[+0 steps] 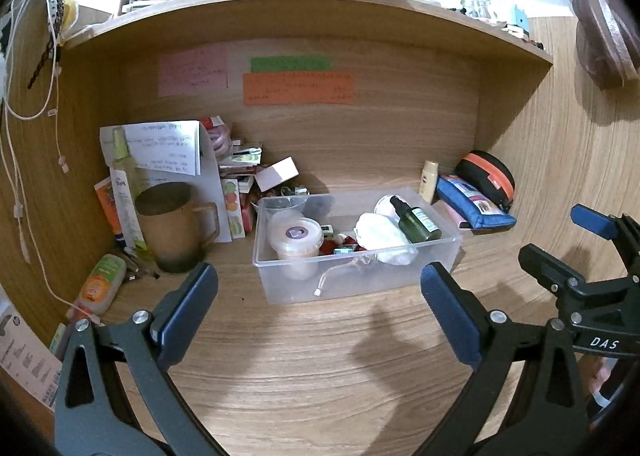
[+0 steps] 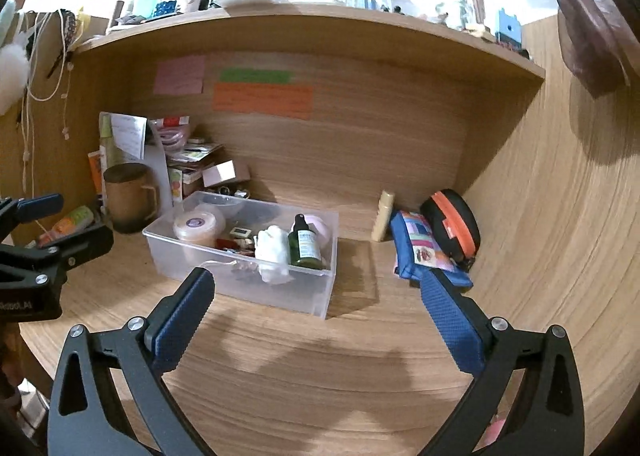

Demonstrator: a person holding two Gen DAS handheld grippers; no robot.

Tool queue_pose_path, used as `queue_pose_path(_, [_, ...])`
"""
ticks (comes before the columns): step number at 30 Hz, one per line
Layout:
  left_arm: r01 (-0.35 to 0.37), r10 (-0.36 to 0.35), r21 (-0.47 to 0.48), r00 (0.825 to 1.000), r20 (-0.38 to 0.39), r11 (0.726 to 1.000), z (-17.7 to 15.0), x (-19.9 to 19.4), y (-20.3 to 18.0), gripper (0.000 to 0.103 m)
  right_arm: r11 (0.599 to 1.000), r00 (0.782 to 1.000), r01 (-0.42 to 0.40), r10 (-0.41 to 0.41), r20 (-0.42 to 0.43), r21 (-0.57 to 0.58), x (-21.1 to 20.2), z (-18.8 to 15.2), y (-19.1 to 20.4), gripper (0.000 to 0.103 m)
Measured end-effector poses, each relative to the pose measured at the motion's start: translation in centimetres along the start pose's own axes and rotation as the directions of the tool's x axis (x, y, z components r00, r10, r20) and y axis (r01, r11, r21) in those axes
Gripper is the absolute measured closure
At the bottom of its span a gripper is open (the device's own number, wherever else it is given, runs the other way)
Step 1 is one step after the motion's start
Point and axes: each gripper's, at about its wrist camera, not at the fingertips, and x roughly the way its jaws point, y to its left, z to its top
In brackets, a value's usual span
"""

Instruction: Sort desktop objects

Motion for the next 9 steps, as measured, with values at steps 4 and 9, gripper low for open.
queue_pose_path(4, [0.005,-0.005,0.005,1.000,-0.015,1.000,-0.2,0.4,-0.2,0.000,0.999,0.999,-0.031,0.031,-0.023,0.017,0.8,-0.4,0.1,0.000])
queue_pose_path(9, [0.001,-0.001,0.000,0.999,-0.036,1.000,-0.4,1.3,-0.3,0.000,0.997,0.995,-0.069,0.071,-0.066,0.040,2.3,-0.7,0.1,0.000])
